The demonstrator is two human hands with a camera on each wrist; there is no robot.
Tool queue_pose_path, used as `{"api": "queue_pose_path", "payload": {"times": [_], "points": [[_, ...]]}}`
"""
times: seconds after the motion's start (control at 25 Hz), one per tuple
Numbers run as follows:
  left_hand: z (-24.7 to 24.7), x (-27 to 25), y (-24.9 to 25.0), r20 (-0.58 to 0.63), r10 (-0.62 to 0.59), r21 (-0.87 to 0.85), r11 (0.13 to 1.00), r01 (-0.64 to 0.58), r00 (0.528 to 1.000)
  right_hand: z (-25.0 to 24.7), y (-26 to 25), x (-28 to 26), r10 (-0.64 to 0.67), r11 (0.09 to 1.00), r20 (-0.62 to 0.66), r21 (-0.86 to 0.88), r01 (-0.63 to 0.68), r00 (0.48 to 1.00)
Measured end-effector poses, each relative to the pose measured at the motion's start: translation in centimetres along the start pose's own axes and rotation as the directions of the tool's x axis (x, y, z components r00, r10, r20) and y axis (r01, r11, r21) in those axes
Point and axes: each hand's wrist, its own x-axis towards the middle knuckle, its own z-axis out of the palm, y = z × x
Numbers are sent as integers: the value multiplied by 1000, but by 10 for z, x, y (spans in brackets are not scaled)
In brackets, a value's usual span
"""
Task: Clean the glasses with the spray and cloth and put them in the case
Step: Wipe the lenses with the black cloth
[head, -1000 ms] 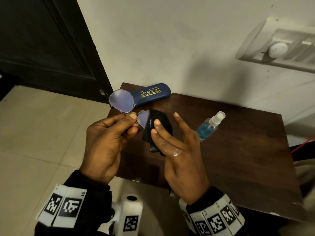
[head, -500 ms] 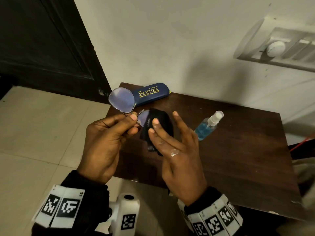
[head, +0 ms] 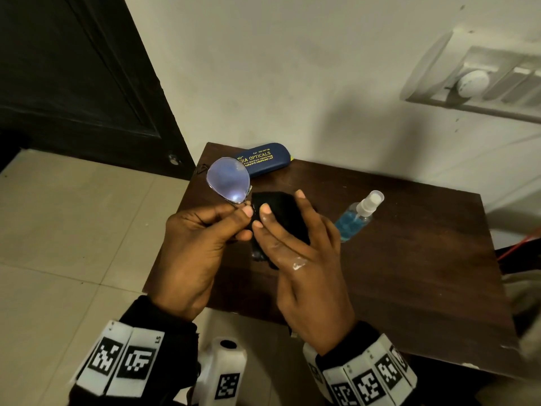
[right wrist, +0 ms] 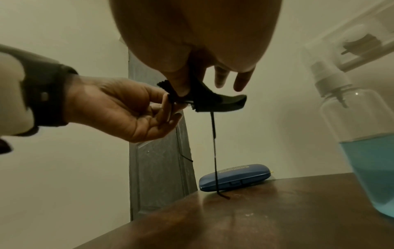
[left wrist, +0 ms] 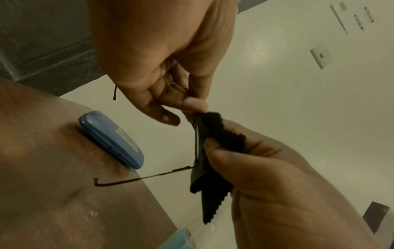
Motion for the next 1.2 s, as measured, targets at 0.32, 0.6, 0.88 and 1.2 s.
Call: {"api": "queue_pose_path", "payload": {"times": [0.32,0.6,0.88,1.2], "points": [[1,-2,1,42,57,123,990,-62,997,-3,7,1,20,998,-2,-59,-20,1000],[2,-1,-1,108,108,272,953,-134,988,-4,11,3,128,977,0,-172,-127,992],[-2,0,0,89,112,255,958,-132,990,-3,11,3,121,981,22,-155,-116,992],[-1,3,-2,50,59,158,985,-67,997,-1,4,0,29,994,32,-102,-26,999]]}}
